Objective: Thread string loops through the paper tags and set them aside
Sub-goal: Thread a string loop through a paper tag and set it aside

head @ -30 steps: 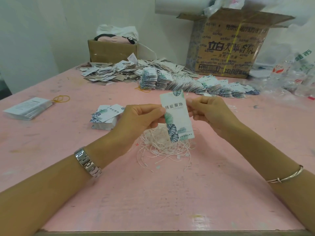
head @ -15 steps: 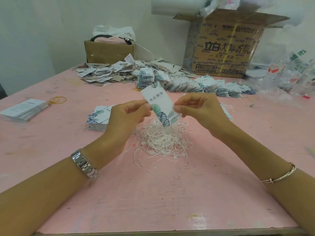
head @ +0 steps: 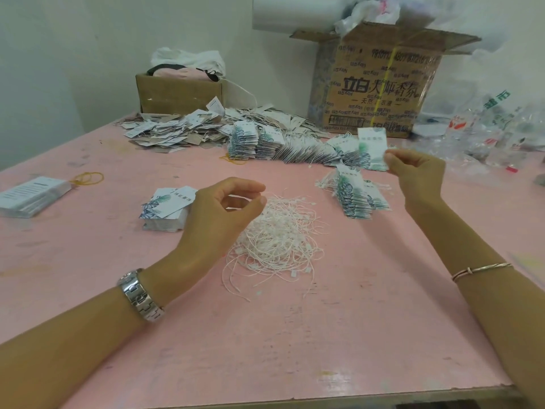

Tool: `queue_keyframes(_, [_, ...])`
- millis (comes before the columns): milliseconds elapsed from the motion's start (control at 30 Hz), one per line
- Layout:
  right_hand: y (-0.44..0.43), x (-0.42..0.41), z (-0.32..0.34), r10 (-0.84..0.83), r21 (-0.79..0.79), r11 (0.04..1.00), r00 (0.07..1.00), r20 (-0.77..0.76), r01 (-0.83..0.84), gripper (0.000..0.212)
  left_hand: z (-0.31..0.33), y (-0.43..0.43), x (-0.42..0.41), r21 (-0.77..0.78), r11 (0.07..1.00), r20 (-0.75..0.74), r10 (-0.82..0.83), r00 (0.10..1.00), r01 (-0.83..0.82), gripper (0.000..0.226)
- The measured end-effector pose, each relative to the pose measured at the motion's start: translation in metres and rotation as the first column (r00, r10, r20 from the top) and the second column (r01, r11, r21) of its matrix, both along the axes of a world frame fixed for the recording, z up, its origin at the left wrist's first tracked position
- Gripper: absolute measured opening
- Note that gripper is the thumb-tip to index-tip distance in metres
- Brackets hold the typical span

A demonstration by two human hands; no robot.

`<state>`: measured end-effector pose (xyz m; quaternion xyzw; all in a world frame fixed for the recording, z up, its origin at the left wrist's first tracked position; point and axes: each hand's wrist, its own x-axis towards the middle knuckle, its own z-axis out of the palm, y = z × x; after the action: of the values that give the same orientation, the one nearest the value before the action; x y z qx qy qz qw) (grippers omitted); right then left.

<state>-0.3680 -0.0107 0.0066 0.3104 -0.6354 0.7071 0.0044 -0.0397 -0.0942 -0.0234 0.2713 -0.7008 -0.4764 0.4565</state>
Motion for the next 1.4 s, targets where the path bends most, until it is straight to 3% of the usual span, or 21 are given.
queue_keyframes(167, [0.012,-0.044,-0.021,-0.186,0.193,0.961,0.98,-0.074,0.197,0.023,0.0,0.003,0.0,-0.018,1.0,0.006,-0.011,1.0,0.011,0.012])
queue_keyframes(333, [0.014,-0.053,-0.034,-0.152,0.349,0.918,0.98,-0.127,0.187,0.021,0.001,0.005,0.0,-0.055,0.998,0.02,-0.015,1.0,0.016,0.011])
queue_keyframes(633, [0.008,-0.045,-0.038,-0.086,0.44,0.878,0.966,-0.244,0.189,0.017,0.0,0.007,0.001,-0.098,0.995,0.057,-0.022,0.998,0.028,0.01])
queue_keyframes(967, [0.008,-0.04,-0.04,0.039,0.558,0.783,0.873,-0.487,0.276,0.009,0.001,0.012,0.0,-0.124,0.99,0.075,-0.06,0.995,0.069,0.009])
queue_keyframes(1267, [0.006,-0.024,-0.025,0.058,0.565,0.749,0.814,-0.578,0.348,0.016,-0.001,0.024,0.0,-0.352,0.915,0.17,-0.145,0.975,0.198,0.009])
queue_keyframes(1400, [0.007,0.016,0.008,0.187,0.618,0.73,0.785,-0.59,0.291,0.013,-0.001,0.03,0.002,-0.475,0.827,0.227,-0.215,0.95,0.301,0.005])
